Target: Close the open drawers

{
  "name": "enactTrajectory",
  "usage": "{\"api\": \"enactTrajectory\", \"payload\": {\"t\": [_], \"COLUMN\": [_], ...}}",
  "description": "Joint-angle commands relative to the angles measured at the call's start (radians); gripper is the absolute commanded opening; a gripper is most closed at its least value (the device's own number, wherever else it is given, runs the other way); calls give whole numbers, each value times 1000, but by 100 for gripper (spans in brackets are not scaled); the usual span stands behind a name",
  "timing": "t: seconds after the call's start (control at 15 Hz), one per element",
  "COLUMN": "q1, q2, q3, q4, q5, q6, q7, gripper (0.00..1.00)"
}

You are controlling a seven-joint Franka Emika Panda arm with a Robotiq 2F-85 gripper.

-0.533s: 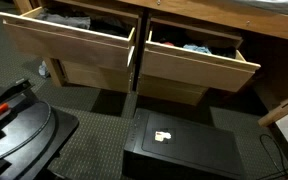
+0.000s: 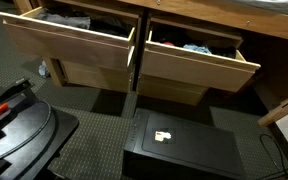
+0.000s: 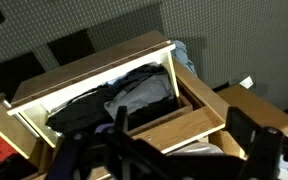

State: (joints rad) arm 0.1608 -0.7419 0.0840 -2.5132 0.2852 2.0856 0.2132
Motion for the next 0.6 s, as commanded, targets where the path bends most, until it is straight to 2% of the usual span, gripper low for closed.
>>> {"api": "enactTrajectory", "payload": {"t": [0.0,0.27,0.33,0.53], "q1": [-108,-196,-175,-200], "q2": [142,350,223,341], "q3": [-42,-124,-95,-129], "q4": [26,91,21,71], "q5": [-4,31,8,12], "q6": [88,191,162,191], "q7": [38,62,44,45], "gripper": [100,100,100,100]}}
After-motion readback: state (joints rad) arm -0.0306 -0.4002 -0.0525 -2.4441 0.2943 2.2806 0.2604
